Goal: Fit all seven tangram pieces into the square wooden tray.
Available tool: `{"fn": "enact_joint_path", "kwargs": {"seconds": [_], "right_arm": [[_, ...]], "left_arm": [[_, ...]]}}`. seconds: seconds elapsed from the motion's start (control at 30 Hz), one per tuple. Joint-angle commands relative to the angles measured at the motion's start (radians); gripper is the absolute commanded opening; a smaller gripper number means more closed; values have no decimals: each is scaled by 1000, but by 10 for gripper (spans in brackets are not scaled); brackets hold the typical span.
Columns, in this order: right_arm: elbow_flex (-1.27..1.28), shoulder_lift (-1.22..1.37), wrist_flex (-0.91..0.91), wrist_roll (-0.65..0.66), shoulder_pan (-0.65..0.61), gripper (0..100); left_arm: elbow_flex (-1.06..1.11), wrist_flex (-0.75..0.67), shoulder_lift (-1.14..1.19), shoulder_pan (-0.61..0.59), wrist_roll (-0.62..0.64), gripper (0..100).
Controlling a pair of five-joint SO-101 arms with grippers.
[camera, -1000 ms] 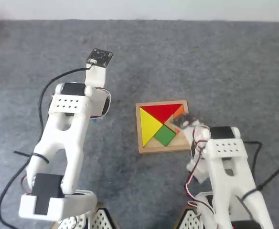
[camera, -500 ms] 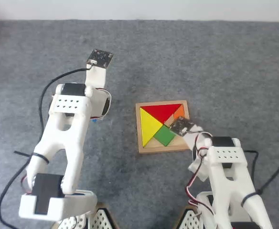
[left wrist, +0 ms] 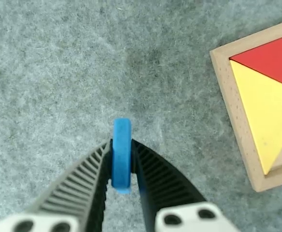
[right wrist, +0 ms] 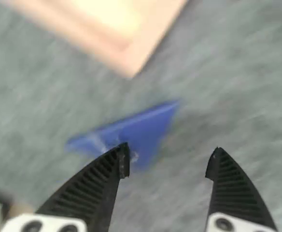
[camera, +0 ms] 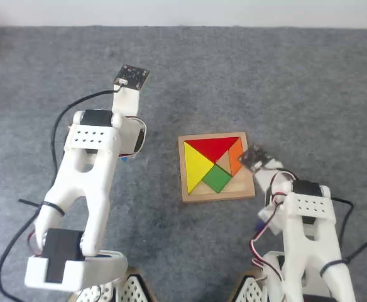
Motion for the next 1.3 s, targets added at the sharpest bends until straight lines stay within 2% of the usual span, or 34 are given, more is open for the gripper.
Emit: {"fn": "enact_joint_path", "kwargs": {"seconds": [0.0, 0.13, 0.4, 0.83, 1.27], "right_arm": [[-81, -82, 163, 34, -27, 273], [-41, -173, 283, 72, -125, 237], [100, -205, 125, 46, -193, 235], [83, -15, -107, 48, -88, 234], [-416, 412, -73, 46, 71, 234]], "left_arm": [[-2, -18, -55, -8, -6, 13], [-2, -18, -55, -8, -6, 13], [-1, -15, -55, -9, -6, 13], [-1, -12, -55, -9, -6, 13], [10, -18, -55, -9, -6, 13]]}}
